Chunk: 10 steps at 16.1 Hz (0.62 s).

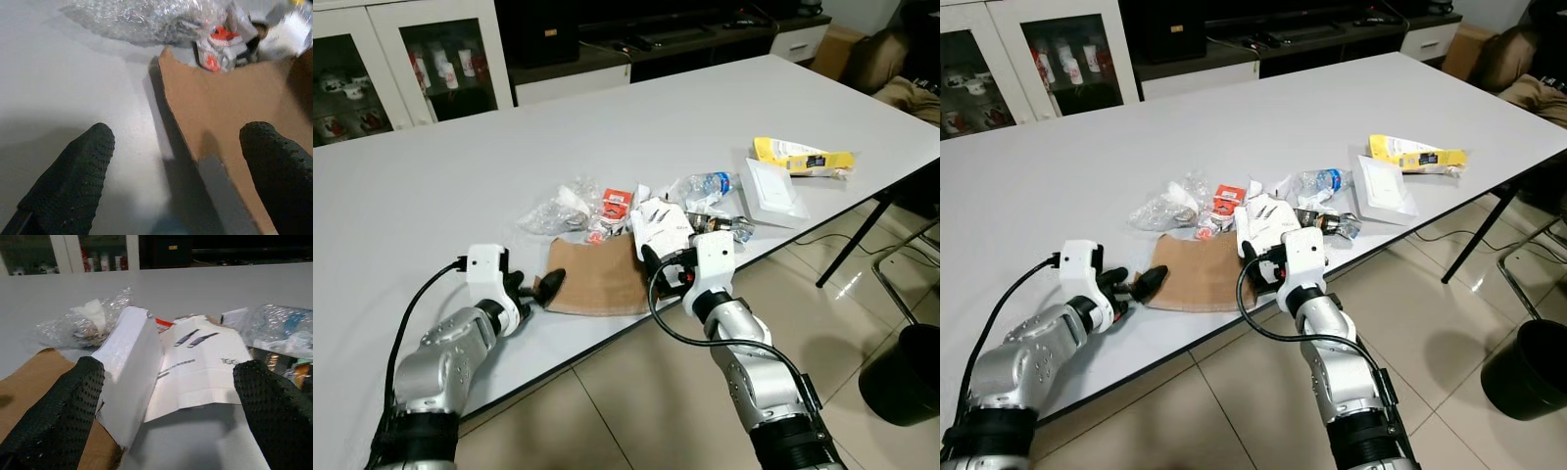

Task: Picking trash to rubbish bin

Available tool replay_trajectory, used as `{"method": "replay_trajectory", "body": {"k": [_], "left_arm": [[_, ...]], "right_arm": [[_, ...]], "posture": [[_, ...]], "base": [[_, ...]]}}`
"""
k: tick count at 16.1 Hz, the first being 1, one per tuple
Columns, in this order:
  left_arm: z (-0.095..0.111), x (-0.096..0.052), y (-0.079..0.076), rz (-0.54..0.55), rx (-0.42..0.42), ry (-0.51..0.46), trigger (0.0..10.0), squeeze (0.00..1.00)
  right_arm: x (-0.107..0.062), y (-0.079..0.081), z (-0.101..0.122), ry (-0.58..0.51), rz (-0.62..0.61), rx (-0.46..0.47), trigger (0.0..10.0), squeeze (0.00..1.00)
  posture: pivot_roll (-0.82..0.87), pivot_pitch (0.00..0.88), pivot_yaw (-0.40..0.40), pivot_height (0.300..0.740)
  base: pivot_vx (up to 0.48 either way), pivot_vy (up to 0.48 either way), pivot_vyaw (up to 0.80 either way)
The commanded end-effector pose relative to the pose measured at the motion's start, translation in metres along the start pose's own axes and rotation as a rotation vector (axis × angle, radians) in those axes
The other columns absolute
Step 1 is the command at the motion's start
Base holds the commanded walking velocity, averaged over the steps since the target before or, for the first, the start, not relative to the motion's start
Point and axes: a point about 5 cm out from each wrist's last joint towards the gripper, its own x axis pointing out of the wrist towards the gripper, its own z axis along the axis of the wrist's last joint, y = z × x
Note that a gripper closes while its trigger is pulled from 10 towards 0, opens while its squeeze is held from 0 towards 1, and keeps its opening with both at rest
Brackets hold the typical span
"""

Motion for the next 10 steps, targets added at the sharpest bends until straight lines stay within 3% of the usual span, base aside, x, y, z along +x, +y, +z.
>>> {"method": "replay_trajectory", "body": {"k": [1,3,4,5,6,8,10], "left_arm": [[-0.014,0.002,-0.001,-0.032,-0.094,0.061,10.0,1.00],[-0.015,0.002,-0.007,-0.103,-0.141,0.075,10.0,1.00],[-0.017,0.002,-0.010,-0.124,-0.118,0.106,10.0,0.38],[-0.021,0.002,-0.012,-0.139,-0.079,0.143,10.0,0.00],[-0.024,0.002,-0.012,-0.135,-0.064,0.172,10.0,0.00],[-0.035,0.003,-0.009,-0.104,0.047,0.250,10.0,0.00],[-0.038,0.003,-0.007,-0.088,0.043,0.268,10.0,0.00]], "right_arm": [[0.002,0.002,-0.002,0.020,0.021,0.022,10.0,0.00],[0.003,0.008,-0.002,0.022,0.050,0.036,10.0,0.00],[0.003,0.011,-0.003,0.027,0.058,0.048,10.0,0.00],[0.003,0.014,-0.004,0.033,0.071,0.062,10.0,0.00],[0.003,0.015,-0.005,0.037,0.077,0.067,10.0,0.00],[0.004,0.018,-0.005,0.038,0.083,0.075,10.0,0.00],[0.004,0.020,-0.005,0.037,0.089,0.085,10.0,0.00]], "posture": [[0.06,0.000,-0.029,0.740],[0.06,0.000,-0.025,0.740],[0.06,0.000,-0.022,0.740],[0.06,0.000,-0.020,0.740],[0.06,0.000,-0.019,0.740],[0.06,0.000,-0.014,0.740],[0.06,0.000,-0.011,0.740]], "base": [[0.000,0.000,0.00],[0.000,0.000,0.00],[0.000,0.000,0.00],[0.000,0.000,0.00],[0.000,0.000,0.00],[0.000,0.000,0.00],[0.000,0.000,0.00]]}}
